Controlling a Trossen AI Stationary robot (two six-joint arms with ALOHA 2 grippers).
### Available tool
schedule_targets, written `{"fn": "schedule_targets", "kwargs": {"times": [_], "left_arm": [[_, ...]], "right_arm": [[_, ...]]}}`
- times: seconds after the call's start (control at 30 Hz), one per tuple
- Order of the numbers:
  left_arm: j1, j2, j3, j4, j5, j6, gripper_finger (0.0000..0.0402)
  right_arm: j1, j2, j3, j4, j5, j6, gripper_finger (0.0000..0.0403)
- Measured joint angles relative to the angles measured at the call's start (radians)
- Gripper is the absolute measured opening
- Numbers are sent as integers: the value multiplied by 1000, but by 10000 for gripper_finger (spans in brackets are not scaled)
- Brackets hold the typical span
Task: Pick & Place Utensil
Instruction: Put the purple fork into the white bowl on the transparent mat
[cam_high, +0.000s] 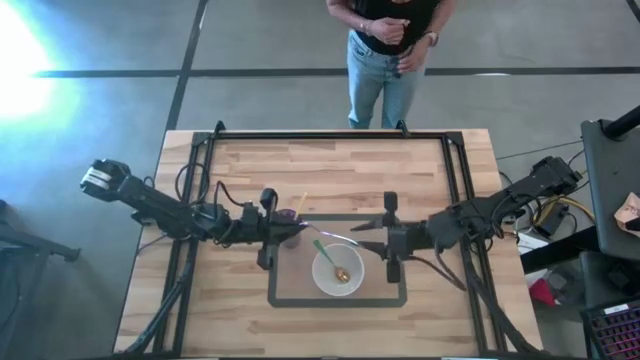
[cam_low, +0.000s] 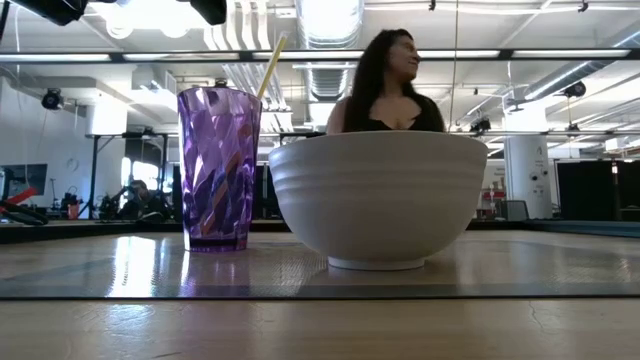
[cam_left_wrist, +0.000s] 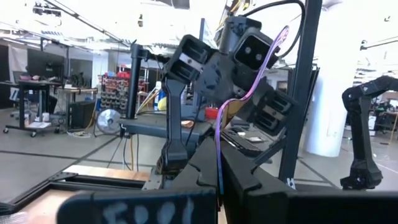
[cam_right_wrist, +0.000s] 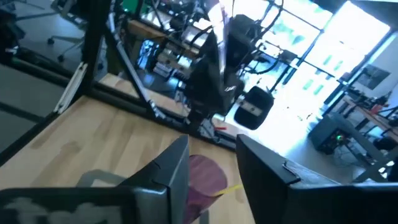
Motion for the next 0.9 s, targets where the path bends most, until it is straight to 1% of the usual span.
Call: {"fn": "schedule_targets", "kwargs": {"times": [0.23, 0.4, 0.57, 0.9], "left_arm": [[0, 0, 0, 1, -35, 24, 0], [1, 0, 0, 3, -55, 40, 0], [1, 0, 0, 3, -87, 63, 0], [2, 0, 0, 3, -139, 93, 0]], "right_arm": [[-10, 0, -1, 55, -1, -49, 172], [-12, 0, -3, 123, -2, -79, 190], [-20, 0, -3, 171, -3, -82, 190], [-22, 1, -4, 208, -3, -99, 174]]}}
